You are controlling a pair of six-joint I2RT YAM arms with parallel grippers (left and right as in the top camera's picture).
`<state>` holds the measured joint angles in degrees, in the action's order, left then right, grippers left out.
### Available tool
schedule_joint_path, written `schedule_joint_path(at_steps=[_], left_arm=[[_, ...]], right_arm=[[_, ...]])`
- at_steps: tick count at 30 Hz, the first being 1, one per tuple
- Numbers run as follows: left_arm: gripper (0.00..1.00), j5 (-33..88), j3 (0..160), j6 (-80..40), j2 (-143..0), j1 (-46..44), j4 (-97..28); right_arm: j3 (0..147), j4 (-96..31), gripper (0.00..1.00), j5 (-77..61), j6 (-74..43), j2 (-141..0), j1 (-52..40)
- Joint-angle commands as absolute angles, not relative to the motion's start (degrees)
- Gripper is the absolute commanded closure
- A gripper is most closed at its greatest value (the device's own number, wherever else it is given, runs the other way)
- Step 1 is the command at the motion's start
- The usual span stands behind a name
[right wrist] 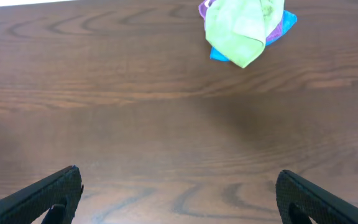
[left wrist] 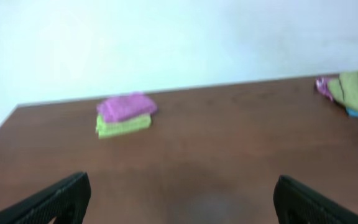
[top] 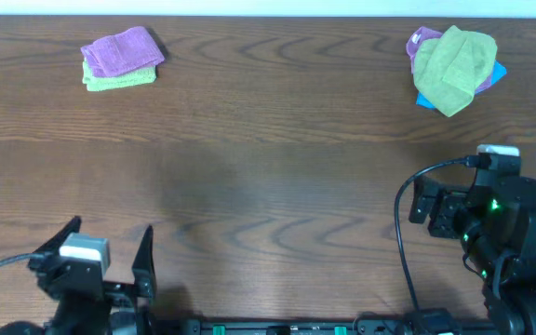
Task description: Fold the cloth
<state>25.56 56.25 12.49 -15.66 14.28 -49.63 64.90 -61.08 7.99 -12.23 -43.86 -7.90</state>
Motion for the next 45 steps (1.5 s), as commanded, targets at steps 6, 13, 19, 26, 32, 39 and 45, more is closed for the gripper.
schedule_joint_path(at_steps=[6, 13, 19, 26, 32, 39, 45], left_arm=[[0.05, 19.6, 36.5, 7.4, -8.8, 7.9, -28.8], [0.05, 6.8, 25.1, -0.5, -7.9, 4.3, -13.6], [0.05, 1.3, 19.4, -3.5, -7.9, 4.3, -10.4], [0.05, -1.9, 14.5, -5.9, -7.9, 4.4, -8.2], [0.05, -1.8, 9.2, -6.1, -7.9, 4.5, -1.2], [0.05, -0.6, 3.7, -7.8, -7.9, 4.5, 8.5], [0.05, 1.3, 1.0, -7.8, -7.9, 4.5, 12.4]], right_arm=[[64.9, -61.2, 0.01, 8.8, -13.3, -43.9, -8.3], [64.9, -61.2, 0.01, 8.8, -13.3, -43.9, -8.3], [64.9, -61.2, 0.01, 8.8, -13.3, -43.9, -8.3], [64.9, -61.2, 0.01, 8.8, -13.3, -43.9, -8.3], [64.9, -61.2, 0.01, 8.8, -13.3, -43.9, -8.3], [64.9, -61.2, 0.01, 8.8, -13.3, -43.9, -8.3], [64.9, -61.2, 0.01, 8.8, -13.3, -43.9, -8.3]])
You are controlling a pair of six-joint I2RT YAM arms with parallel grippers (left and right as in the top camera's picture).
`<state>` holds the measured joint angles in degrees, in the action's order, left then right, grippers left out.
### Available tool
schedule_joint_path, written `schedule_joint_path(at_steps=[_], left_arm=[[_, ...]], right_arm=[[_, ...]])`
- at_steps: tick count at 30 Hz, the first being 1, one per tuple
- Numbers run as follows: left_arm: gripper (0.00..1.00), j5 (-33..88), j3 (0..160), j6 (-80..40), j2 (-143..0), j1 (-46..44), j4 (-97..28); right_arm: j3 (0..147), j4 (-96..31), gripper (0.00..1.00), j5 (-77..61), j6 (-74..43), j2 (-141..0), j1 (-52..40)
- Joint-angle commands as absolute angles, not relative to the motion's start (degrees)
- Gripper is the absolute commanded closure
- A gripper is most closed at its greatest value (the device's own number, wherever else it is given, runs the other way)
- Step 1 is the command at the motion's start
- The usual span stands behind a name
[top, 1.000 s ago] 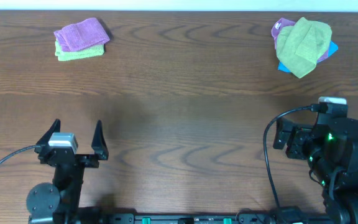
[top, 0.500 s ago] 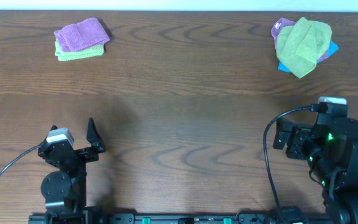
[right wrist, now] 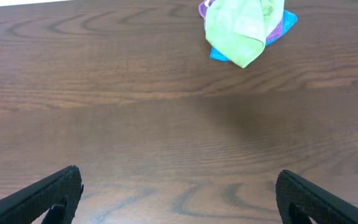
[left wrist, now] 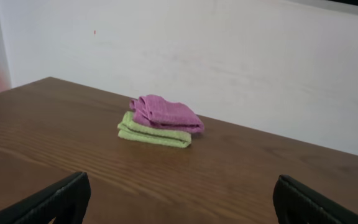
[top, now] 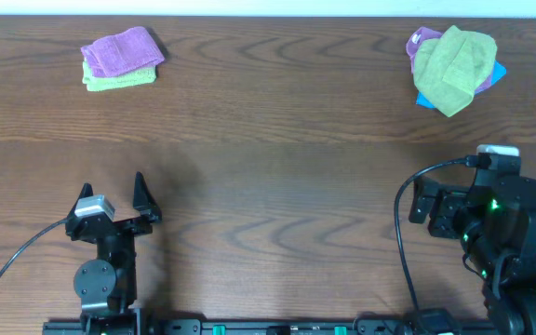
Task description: Fold the cloth
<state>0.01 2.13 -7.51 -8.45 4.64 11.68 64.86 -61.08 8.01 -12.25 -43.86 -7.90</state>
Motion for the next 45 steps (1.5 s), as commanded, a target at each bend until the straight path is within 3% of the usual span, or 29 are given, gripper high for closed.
schedule_joint_path(at_steps=[1, 33, 40, 45], left_arm=[[0.05, 1.8, 0.8, -7.7, -7.9, 4.5, 12.4], [0.05, 1.9, 0.3, -7.3, -0.2, 4.6, -1.7], [0.05, -4.5, 0.3, -29.6, -0.2, 4.6, -1.7], [0.05, 0.7, 0.3, -14.0, -0.2, 4.6, -1.8]], right_arm=[[64.9, -61.2, 0.01, 8.8, -13.3, -43.9, -8.3], [64.9, -61.2, 0.01, 8.8, -13.3, -43.9, -8.3], [64.9, -61.2, 0.01, 8.8, -13.3, -43.9, -8.3], [64.9, -61.2, 0.01, 8.8, -13.3, -43.9, -8.3]])
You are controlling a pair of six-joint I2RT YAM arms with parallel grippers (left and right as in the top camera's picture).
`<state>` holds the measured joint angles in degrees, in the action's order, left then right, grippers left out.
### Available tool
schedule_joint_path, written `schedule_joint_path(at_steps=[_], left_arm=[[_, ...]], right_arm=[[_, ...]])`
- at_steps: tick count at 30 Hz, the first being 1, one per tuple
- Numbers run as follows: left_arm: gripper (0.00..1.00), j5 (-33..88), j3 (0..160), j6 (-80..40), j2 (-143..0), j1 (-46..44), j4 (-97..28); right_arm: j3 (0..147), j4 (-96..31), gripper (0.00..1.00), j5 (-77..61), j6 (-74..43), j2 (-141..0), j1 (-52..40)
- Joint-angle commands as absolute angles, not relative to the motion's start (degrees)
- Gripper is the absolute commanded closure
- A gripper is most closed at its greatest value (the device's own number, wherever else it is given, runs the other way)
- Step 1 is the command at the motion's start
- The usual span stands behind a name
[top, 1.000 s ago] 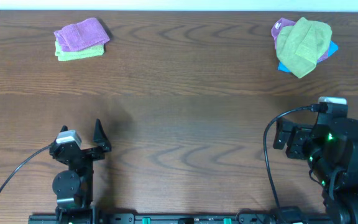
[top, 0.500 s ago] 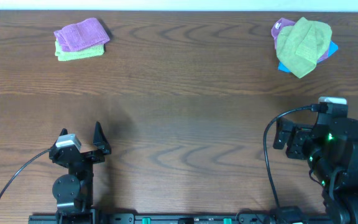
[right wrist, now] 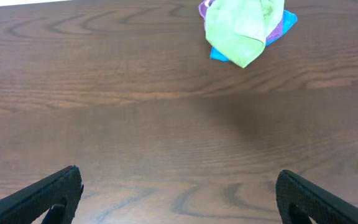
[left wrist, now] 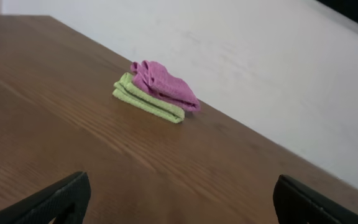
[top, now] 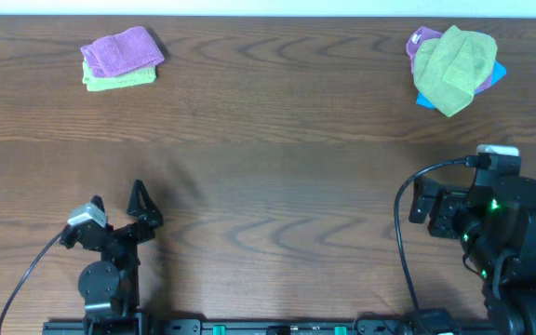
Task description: Fold the cloth
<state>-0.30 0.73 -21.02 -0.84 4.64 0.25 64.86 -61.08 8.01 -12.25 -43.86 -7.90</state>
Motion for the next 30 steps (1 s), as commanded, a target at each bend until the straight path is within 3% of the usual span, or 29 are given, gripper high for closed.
schedule_joint_path(at_steps=[1, 8, 30], left_arm=[[0.05, 1.1, 0.3, -11.9, -0.2, 4.6, -2.1], [0.05, 1.0, 0.3, -2.7, -0.3, 4.5, -4.3], [0.05, 1.1, 0.3, -2.7, -0.3, 4.5, -4.3]], right_arm=[[64.9, -61.2, 0.01, 8.8, -13.3, -43.9, -8.3], [64.9, -61.2, 0.01, 8.8, -13.3, -43.9, -8.3], [64.9, -61.2, 0.01, 8.8, -13.3, -43.9, -8.3]])
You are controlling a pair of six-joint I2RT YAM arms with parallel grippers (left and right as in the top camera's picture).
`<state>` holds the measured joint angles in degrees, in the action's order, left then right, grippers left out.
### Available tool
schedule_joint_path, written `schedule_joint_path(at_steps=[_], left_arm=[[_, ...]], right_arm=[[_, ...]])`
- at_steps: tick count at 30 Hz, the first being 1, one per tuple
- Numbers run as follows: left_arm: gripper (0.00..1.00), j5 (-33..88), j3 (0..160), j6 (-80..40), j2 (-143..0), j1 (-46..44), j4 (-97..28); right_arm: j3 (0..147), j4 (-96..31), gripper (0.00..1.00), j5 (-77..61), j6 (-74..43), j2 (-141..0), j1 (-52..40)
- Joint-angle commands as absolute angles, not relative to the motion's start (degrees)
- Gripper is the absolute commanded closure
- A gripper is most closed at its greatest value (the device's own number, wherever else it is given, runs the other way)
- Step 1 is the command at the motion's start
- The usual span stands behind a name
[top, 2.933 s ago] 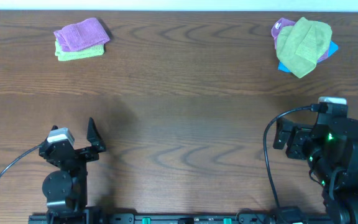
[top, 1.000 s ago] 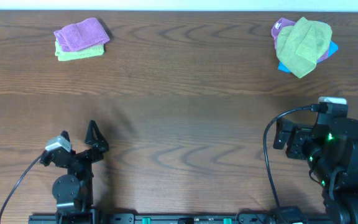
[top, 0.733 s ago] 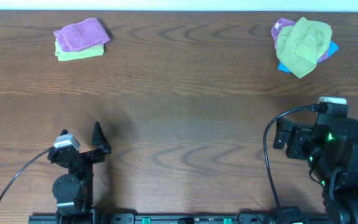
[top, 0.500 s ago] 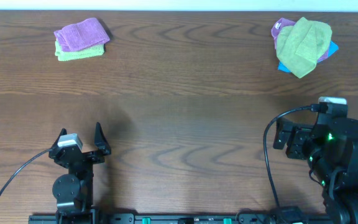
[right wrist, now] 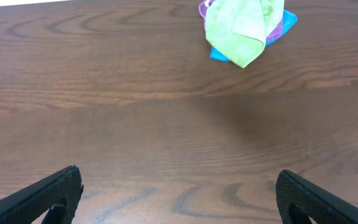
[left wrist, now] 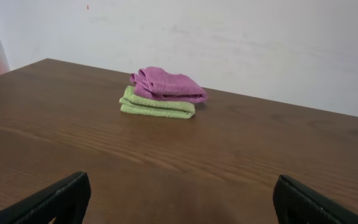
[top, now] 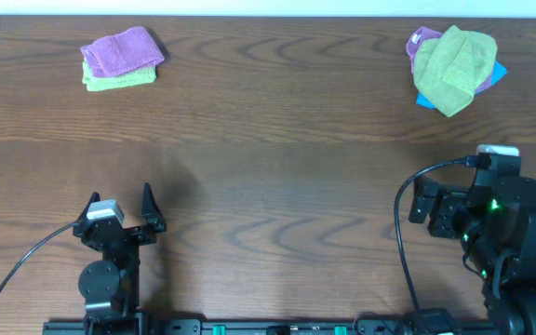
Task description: Fold the cloth
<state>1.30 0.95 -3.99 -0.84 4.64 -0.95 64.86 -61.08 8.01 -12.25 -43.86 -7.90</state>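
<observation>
A loose pile of cloths lies at the far right of the table, with a green cloth (top: 454, 67) (right wrist: 244, 28) on top of a purple cloth (top: 422, 39) and a blue one (top: 499, 73). My right gripper (right wrist: 179, 190) is open and empty, well short of that pile, above bare wood. My left gripper (top: 120, 203) (left wrist: 179, 196) is open and empty near the front left, pointing level toward the far left.
A folded purple cloth (top: 121, 48) (left wrist: 166, 84) rests on a folded green cloth (top: 117, 80) (left wrist: 157, 107) at the far left. The brown wooden table (top: 268, 167) ends at a white wall (left wrist: 229, 43) behind. The right arm's body (top: 510, 233) fills the front right corner.
My left gripper has turned from a tilted pose to a level one, its fingers now spread evenly side by side. The right arm and all cloths are where they were.
At first my left gripper sat low at the front left edge, open. Then it stood a little further in, facing the folded stack, then tilted, and now level. My right gripper stayed open and still throughout. No cloth has moved.
</observation>
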Motion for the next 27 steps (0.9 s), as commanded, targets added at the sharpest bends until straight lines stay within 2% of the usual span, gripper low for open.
schedule_joint_path(at_steps=[1, 6, 10, 15, 19, 23, 27], left_arm=[[0.05, 1.1, 0.3, -2.7, -0.3, 4.5, -4.3], [0.05, 1.1, 0.3, -2.7, -0.3, 4.5, -4.3], [0.05, 1.1, 0.3, -2.7, -0.3, 4.5, -4.3], [0.05, 1.1, 0.3, -2.7, -0.3, 4.5, -4.3], [0.05, 1.1, 0.3, -2.7, -0.3, 4.5, -4.3], [0.05, 1.1, 0.3, -2.7, -0.3, 4.5, -4.3], [0.05, 1.1, 0.3, -2.7, -0.3, 4.5, -4.3]], right_arm=[[64.9, -61.2, 0.01, 8.8, -13.3, -43.9, -8.3], [64.8, -64.5, 0.01, 12.3, -9.3, -42.2, -8.9], [62.4, -62.0, 0.01, 18.0, -2.7, -34.6, -8.9], [48.3, -48.4, 0.01, 17.2, 6.0, -20.3, -8.3], [34.5, -39.0, 0.01, 11.6, 6.3, -11.2, -5.2], [24.4, -30.2, 0.01, 5.7, 6.3, -8.5, -1.3], [18.2, -25.6, 0.01, 5.7, 6.3, -5.5, -0.4]])
